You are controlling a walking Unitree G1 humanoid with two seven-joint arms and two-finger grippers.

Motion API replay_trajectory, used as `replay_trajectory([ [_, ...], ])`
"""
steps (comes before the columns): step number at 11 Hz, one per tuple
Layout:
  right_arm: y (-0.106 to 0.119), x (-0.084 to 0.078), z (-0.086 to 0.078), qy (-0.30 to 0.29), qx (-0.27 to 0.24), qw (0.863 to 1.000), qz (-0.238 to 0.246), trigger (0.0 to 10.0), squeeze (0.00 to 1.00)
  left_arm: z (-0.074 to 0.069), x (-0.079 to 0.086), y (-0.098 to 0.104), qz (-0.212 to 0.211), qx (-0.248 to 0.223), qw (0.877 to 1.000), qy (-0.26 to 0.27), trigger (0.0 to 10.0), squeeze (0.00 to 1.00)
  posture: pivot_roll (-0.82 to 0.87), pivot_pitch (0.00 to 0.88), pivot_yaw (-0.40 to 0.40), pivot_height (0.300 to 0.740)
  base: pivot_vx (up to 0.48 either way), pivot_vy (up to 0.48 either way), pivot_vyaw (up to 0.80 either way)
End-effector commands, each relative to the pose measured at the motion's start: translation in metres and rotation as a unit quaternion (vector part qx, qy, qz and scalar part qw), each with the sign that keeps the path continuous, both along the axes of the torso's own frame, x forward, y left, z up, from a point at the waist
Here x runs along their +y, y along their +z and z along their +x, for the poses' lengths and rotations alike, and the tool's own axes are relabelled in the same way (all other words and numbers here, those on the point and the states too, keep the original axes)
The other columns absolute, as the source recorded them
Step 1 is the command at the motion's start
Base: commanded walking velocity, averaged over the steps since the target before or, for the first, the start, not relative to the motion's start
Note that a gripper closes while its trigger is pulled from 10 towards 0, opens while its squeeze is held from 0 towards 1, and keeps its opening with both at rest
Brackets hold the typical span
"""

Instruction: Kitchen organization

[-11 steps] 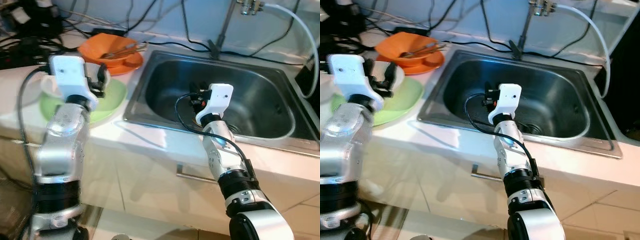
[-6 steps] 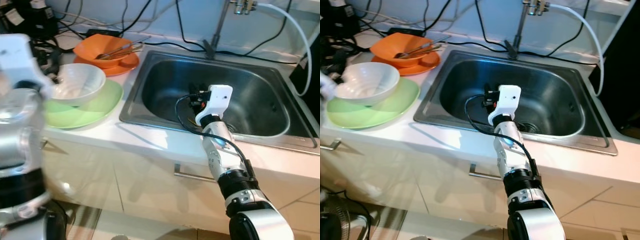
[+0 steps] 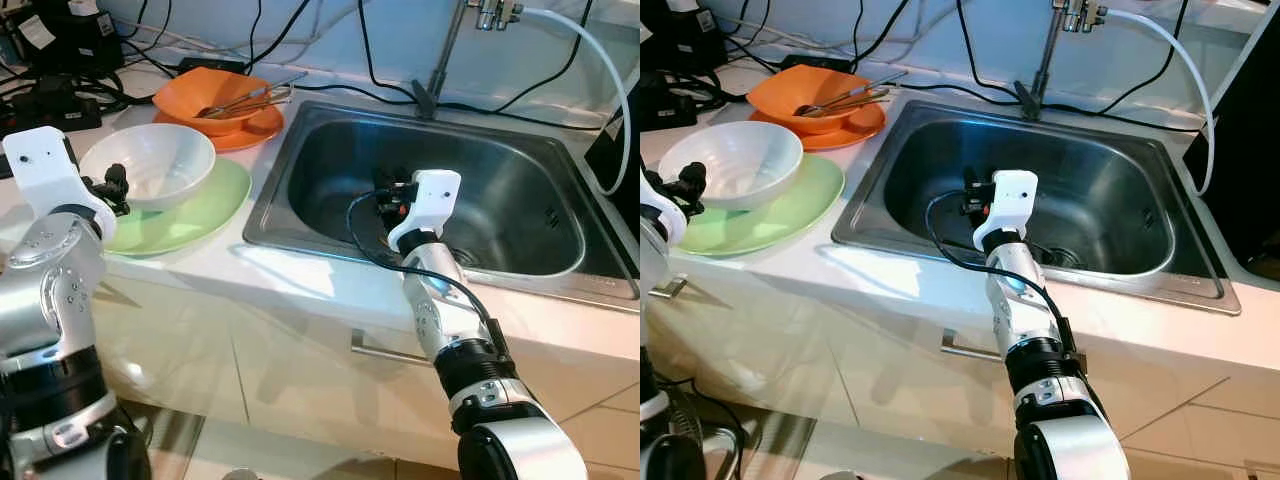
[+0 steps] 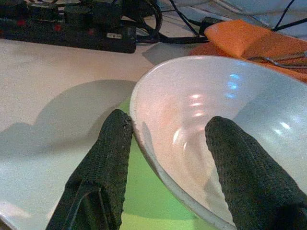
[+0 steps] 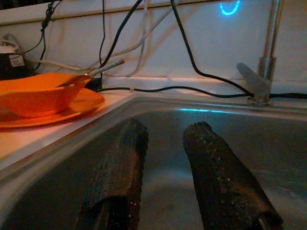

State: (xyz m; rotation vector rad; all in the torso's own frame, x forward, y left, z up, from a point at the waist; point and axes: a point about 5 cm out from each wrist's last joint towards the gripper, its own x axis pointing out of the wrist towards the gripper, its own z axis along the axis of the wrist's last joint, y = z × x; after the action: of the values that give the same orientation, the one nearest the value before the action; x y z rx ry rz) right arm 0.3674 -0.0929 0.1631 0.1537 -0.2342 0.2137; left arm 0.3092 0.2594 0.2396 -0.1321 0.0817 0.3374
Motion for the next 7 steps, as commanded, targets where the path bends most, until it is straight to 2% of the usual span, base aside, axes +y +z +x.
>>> replay_trajectory([
  [1, 0.004, -0.002, 0.002, 0.0, -0.007, 1.0, 0.004, 10.0, 0.0, -0.003, -0.005, 0.0, -0.006, 0.007, 1.0, 0.002, 10.0, 0.0, 0.27, 0.063, -0.058, 0.74, 0.0, 0.0, 0.0],
  [5, 0.005, -0.003, 0.003, -0.001, -0.008, 1.0, 0.003, 10.0, 0.0, -0.005, -0.003, 0.011, -0.034, -0.016, 0.999, 0.01, 10.0, 0.0, 0.27, 0.06, -0.061, 0.74, 0.0, 0.0, 0.0],
  [7, 0.005, -0.002, 0.003, 0.0, -0.008, 1.0, 0.003, 10.0, 0.0, -0.004, -0.001, 0.006, -0.053, -0.008, 0.998, 0.016, 10.0, 0.0, 0.27, 0.059, -0.062, 0.74, 0.0, 0.0, 0.0],
])
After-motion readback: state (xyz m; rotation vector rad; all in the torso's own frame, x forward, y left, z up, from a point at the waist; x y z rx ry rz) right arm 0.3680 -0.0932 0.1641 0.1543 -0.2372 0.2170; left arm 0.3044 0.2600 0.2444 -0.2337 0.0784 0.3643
